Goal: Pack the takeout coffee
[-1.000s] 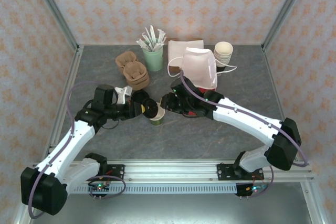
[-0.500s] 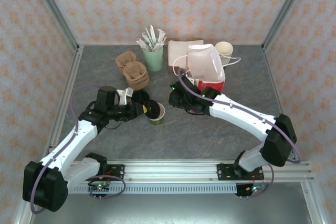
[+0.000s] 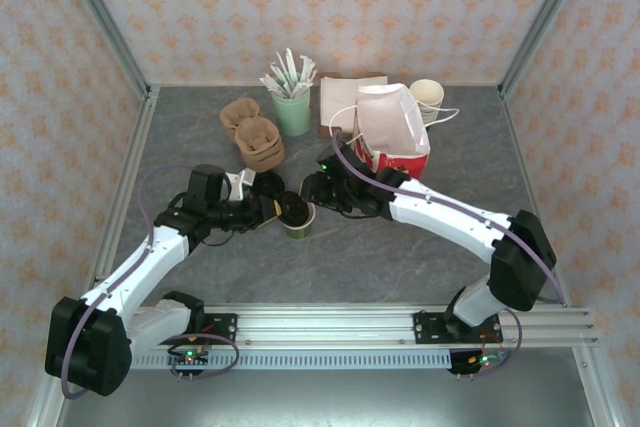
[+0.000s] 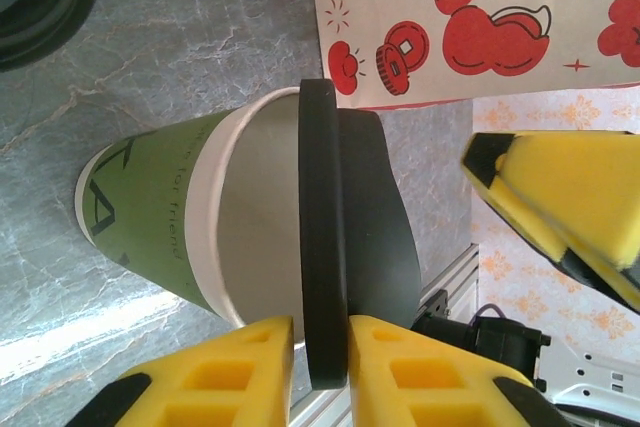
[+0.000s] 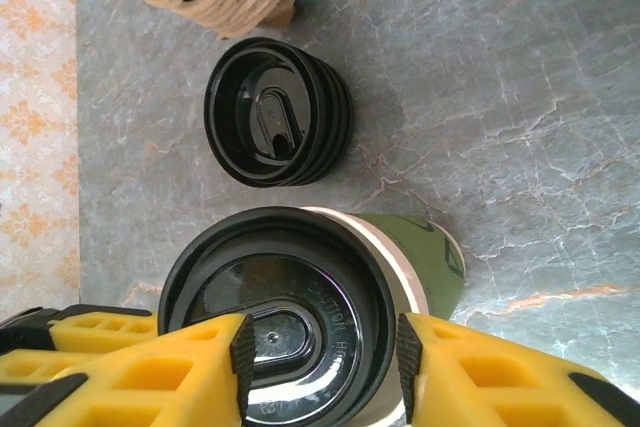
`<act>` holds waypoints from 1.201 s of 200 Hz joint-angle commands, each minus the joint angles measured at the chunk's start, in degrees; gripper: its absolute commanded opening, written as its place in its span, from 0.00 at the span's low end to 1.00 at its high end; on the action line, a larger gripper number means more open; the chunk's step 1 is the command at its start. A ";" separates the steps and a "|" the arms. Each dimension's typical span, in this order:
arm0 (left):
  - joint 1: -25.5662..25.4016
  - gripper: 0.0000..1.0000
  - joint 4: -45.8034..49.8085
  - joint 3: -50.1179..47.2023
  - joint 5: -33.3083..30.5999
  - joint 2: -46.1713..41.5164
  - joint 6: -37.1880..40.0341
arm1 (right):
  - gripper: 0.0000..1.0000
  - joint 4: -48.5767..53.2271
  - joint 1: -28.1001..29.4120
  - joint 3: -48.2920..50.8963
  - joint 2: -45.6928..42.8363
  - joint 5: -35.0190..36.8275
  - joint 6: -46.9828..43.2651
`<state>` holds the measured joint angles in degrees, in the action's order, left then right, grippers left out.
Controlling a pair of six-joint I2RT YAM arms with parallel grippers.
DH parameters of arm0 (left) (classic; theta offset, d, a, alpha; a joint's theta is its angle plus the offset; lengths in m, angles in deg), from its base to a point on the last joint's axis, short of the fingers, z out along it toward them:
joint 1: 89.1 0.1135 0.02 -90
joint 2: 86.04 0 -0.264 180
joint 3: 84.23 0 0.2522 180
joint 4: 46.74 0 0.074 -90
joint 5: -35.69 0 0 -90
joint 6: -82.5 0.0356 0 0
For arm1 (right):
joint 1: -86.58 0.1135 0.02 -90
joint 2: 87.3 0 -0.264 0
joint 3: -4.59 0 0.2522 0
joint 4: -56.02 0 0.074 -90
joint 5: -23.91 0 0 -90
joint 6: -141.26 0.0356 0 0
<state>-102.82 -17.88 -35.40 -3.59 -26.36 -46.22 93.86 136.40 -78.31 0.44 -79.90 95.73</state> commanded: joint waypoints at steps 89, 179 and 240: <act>0.71 0.34 3.50 0.04 -2.10 0.44 2.88 | 0.50 -1.93 -0.14 -0.02 2.50 -0.09 2.52; 0.66 0.33 0.56 -1.14 -1.52 1.66 1.97 | 0.50 -1.26 -0.08 -1.08 4.14 -0.30 2.65; 0.61 0.34 0.26 -1.50 -1.50 2.26 2.47 | 0.50 -1.75 -0.08 -0.52 3.85 -0.52 3.08</act>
<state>-102.82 -16.11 -36.21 -4.42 -24.48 -44.56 92.85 136.40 -78.27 4.35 -80.75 98.02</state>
